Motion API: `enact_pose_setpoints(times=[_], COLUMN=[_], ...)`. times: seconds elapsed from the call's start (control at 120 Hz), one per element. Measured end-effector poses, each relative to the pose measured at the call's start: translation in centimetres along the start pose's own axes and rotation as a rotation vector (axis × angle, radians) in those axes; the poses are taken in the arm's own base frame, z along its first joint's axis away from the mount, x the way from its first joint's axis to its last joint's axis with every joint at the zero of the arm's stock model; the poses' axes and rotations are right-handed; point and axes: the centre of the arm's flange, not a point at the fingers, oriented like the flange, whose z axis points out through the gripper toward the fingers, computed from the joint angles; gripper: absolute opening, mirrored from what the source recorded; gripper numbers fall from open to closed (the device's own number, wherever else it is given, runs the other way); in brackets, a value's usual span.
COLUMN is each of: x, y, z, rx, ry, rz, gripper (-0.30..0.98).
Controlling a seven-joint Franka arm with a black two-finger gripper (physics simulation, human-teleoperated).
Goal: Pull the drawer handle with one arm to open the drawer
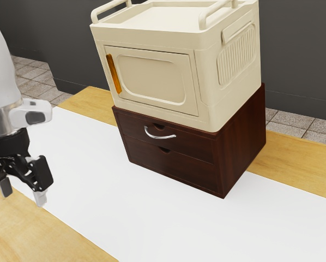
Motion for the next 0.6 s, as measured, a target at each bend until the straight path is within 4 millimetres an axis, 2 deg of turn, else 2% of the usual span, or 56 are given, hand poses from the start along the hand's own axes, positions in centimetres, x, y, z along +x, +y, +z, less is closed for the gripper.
enact_pose_setpoints(times=[0.117,0.183,0.275,0.342,0.425,0.6], x=[0.6,0.2,-0.3,0.3,1.3,3.2], y=[0.5,2.4,3.9,4.7,5.4,10.4], z=[-1.2,-1.4,-1.0,-0.1,-0.4,-1.8], rx=[-0.011,-0.011,-0.006,0.025,0.020,0.075], ry=[0.114,0.145,0.150,0.179,0.254,0.407], rz=[-0.012,0.010,0.053,0.156,0.322,0.772], gripper=[0.69,0.69,0.67,0.68,0.68,0.68])
